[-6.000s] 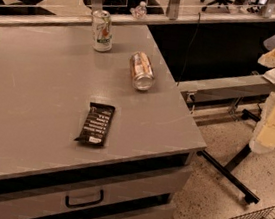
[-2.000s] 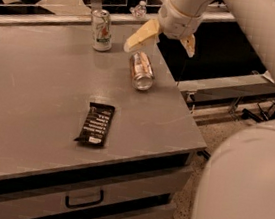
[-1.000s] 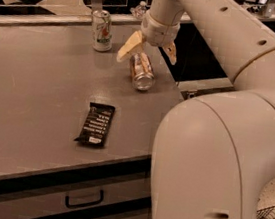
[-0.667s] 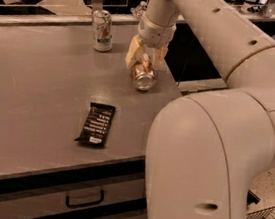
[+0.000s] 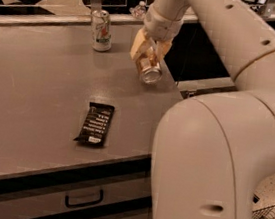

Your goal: Pick orange can

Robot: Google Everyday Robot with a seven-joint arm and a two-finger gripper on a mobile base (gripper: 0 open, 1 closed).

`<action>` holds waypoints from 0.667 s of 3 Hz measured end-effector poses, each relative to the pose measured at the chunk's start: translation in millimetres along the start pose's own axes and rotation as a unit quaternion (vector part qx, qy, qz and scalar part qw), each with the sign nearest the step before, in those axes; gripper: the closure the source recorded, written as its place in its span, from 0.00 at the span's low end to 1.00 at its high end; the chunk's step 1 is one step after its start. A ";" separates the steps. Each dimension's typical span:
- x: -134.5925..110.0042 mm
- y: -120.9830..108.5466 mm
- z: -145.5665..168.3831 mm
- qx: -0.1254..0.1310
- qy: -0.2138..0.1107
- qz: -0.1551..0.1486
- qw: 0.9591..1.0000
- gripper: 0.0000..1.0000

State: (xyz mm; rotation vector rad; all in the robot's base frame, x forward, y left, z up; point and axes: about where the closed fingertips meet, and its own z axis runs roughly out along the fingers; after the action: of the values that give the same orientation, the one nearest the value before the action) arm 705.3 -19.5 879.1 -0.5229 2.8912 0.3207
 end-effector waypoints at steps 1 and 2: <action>-2.6 -3.1 -35.1 -0.049 -0.045 0.013 0.998 1.00; -0.6 -0.4 -64.2 -0.164 -0.095 0.037 0.981 1.00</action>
Offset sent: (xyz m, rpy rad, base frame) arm -0.0213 -0.0284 0.0989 0.6764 -0.0173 -0.0371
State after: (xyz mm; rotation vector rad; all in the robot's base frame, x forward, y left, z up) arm 696.9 -35.3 940.7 -0.4064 2.6879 0.8216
